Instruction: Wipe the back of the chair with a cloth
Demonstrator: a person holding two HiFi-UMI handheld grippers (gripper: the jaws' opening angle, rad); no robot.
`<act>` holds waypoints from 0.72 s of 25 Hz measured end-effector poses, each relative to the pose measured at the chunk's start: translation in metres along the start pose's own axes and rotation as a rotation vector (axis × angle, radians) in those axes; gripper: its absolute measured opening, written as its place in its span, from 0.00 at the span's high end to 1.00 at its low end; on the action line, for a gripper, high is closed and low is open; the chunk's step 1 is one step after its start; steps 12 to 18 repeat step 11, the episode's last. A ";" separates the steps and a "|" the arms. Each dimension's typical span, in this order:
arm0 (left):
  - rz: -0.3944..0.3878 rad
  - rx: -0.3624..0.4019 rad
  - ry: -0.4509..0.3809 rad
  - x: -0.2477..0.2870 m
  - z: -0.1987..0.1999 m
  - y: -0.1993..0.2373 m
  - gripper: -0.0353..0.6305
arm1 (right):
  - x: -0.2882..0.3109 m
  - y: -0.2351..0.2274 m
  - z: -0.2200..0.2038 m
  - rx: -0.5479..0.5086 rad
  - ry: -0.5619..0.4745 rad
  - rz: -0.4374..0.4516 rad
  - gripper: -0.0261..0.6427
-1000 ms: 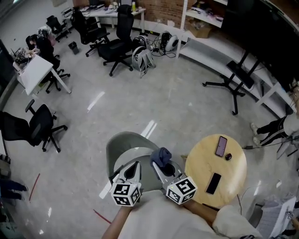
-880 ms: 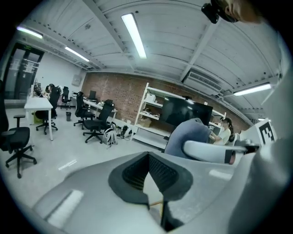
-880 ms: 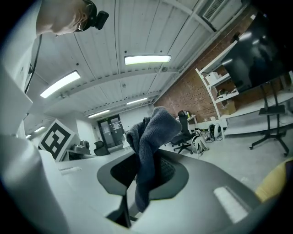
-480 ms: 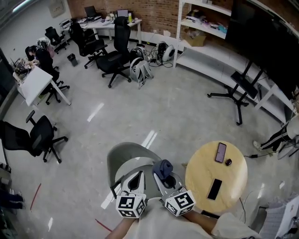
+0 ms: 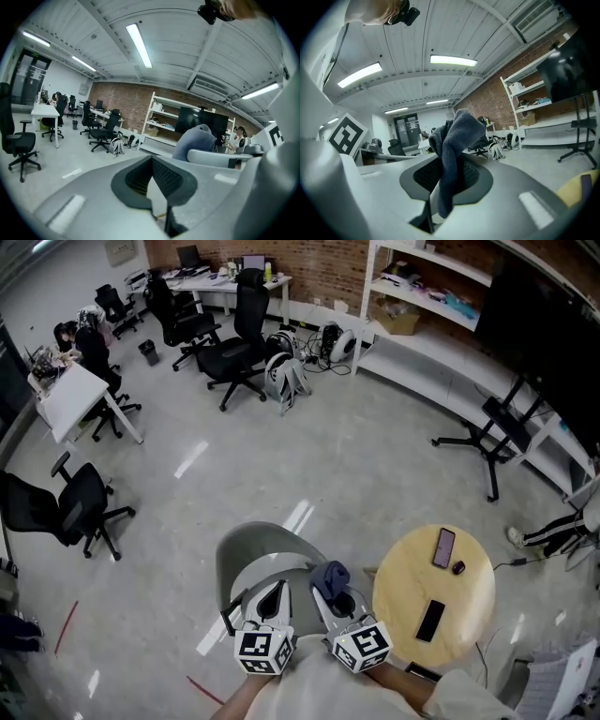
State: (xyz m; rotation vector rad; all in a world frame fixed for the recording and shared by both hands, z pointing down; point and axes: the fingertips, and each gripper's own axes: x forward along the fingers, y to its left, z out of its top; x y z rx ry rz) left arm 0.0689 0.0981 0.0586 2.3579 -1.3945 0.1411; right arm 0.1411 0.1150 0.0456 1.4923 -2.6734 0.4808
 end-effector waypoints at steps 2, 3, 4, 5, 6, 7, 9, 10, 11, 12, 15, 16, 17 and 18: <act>-0.014 0.006 0.009 0.002 -0.003 -0.004 0.95 | 0.001 0.002 0.000 -0.010 0.006 0.007 0.85; -0.023 0.010 0.014 0.003 -0.004 -0.007 0.95 | 0.001 0.001 0.000 -0.013 0.006 0.008 0.85; -0.031 0.015 0.020 0.004 -0.005 -0.009 0.95 | 0.000 0.000 0.001 -0.015 0.006 0.007 0.85; -0.039 0.021 0.024 0.006 -0.005 -0.011 0.95 | 0.000 -0.001 0.001 -0.015 0.006 0.004 0.85; -0.045 0.027 0.028 0.007 -0.005 -0.013 0.95 | 0.000 -0.001 0.001 -0.013 0.006 0.002 0.85; -0.049 0.031 0.030 0.007 -0.005 -0.013 0.95 | 0.000 -0.002 0.000 -0.009 0.007 0.000 0.85; -0.049 0.034 0.028 0.007 -0.003 -0.012 0.95 | -0.001 -0.002 -0.002 0.000 0.013 -0.003 0.85; -0.047 0.033 0.026 0.007 -0.002 -0.012 0.95 | -0.001 -0.002 -0.004 0.005 0.017 -0.005 0.85; -0.045 0.032 0.023 0.007 0.000 -0.011 0.95 | -0.002 -0.002 -0.005 0.010 0.020 -0.007 0.85; -0.045 0.032 0.023 0.007 0.000 -0.011 0.95 | -0.002 -0.002 -0.005 0.010 0.020 -0.007 0.85; -0.045 0.032 0.023 0.007 0.000 -0.011 0.95 | -0.002 -0.002 -0.005 0.010 0.020 -0.007 0.85; -0.045 0.032 0.023 0.007 0.000 -0.011 0.95 | -0.002 -0.002 -0.005 0.010 0.020 -0.007 0.85; -0.045 0.032 0.023 0.007 0.000 -0.011 0.95 | -0.002 -0.002 -0.005 0.010 0.020 -0.007 0.85; -0.045 0.032 0.023 0.007 0.000 -0.011 0.95 | -0.002 -0.002 -0.005 0.010 0.020 -0.007 0.85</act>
